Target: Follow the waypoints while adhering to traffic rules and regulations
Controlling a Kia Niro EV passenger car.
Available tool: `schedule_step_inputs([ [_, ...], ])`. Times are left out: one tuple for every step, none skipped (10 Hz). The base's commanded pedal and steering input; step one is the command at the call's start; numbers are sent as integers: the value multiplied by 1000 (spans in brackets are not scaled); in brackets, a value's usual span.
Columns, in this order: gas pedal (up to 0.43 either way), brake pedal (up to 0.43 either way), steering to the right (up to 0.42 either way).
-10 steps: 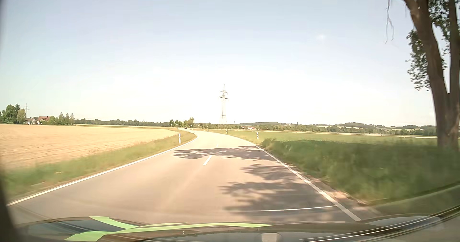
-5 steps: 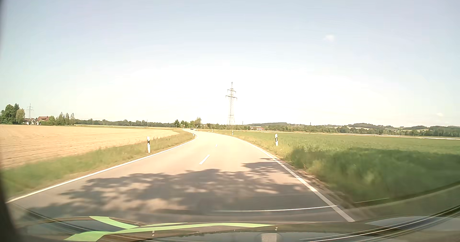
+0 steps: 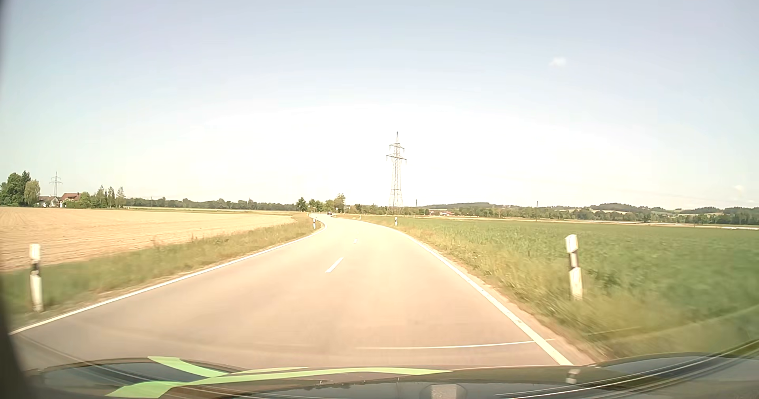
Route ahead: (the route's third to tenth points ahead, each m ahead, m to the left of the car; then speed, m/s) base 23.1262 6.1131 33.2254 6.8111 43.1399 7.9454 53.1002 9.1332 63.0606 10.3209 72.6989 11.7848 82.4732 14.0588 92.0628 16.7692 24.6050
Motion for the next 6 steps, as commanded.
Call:
schedule_step_inputs([
  [177,0,-24],
  [177,0,-24],
  [177,0,-25],
  [177,0,-25],
  [177,0,-24],
  [177,0,-24],
])
